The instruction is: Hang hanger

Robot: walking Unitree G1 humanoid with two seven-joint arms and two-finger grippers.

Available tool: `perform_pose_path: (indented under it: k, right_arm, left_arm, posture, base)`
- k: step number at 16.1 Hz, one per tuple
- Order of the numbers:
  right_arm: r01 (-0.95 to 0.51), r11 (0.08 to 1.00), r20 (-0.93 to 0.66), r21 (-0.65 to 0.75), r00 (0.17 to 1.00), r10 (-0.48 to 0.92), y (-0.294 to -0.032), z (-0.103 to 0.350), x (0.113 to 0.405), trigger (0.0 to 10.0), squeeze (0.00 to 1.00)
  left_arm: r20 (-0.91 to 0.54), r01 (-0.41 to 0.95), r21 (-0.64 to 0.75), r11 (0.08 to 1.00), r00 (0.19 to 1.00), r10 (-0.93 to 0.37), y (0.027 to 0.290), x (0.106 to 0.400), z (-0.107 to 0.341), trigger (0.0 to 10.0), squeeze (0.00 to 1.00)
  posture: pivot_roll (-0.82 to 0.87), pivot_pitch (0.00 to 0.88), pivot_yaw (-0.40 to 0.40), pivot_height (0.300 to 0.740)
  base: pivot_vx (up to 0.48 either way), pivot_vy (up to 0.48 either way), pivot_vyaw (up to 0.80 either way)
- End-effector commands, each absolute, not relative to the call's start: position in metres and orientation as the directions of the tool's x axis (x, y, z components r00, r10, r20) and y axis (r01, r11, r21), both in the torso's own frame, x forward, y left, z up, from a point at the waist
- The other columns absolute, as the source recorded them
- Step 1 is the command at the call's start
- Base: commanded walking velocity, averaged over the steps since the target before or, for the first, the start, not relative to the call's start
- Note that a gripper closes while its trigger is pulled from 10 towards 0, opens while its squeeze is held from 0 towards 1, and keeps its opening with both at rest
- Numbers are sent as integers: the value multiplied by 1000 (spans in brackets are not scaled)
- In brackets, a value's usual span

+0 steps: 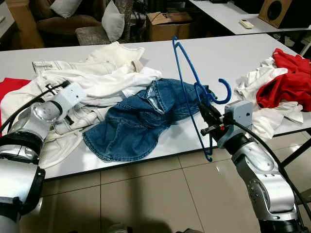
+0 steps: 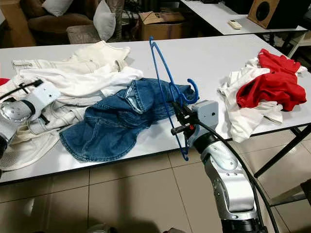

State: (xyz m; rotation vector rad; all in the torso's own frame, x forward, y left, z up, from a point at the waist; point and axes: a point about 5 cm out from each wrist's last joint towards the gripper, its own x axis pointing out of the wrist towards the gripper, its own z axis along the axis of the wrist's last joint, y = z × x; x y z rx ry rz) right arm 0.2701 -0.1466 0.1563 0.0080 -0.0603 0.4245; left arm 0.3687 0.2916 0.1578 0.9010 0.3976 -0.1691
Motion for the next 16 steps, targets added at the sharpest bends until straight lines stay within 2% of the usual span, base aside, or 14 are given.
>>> perform_pose_path:
  k: [1, 3, 5, 7, 10, 11, 14, 16]
  right_arm:
    - [-409, 912, 73, -32, 909, 410, -147, 161, 272, 10000, 0]
    - [-407, 913, 75, -36, 910, 408, -148, 161, 272, 10000, 0]
    - [-406, 913, 74, -37, 910, 408, -148, 161, 273, 10000, 0]
    - [-406, 913, 74, -38, 910, 408, -148, 161, 273, 10000, 0]
    - [-408, 912, 74, -44, 909, 410, -147, 161, 274, 10000, 0]
    - [-408, 912, 74, -45, 909, 410, -147, 161, 274, 10000, 0]
    - [-401, 915, 82, -47, 911, 404, -148, 163, 274, 10000, 0]
    - [-400, 915, 86, -46, 911, 402, -149, 163, 274, 10000, 0]
  left_arm:
    - [-396, 283, 692, 664, 918, 21, 293, 370, 163, 0, 0]
    - [-343, 205, 534, 820, 939, -12, 291, 373, 168, 0, 0]
    - [-295, 137, 401, 906, 955, -14, 294, 373, 172, 0, 0]
    - [-257, 99, 287, 953, 966, -23, 296, 374, 175, 0, 0]
    - [-153, 21, 6, 1000, 988, -20, 302, 374, 185, 0, 0]
    - [-129, 36, -31, 999, 991, -40, 300, 375, 189, 0, 0]
    - [-100, 241, -39, 970, 965, -244, 282, 380, 201, 0, 0]
    - [-123, 464, -19, 885, 878, -463, 264, 379, 213, 0, 0]
  posture:
    - [-94, 0, 30, 740]
    - [-96, 0, 29, 740]
    - [-95, 0, 29, 740]
    - [-94, 0, 26, 740]
    - [-94, 0, 22, 740]
    - [-94, 0, 22, 740]
    - [-95, 0, 22, 740]
    - [-95, 0, 22, 740]
  base:
    - [0, 0, 0]
    - [0, 0, 0]
    - [0, 0, 0]
    - [0, 0, 0]
    - [0, 0, 0]
    - [0, 0, 0]
    - [0, 0, 0]
    - [0, 0, 0]
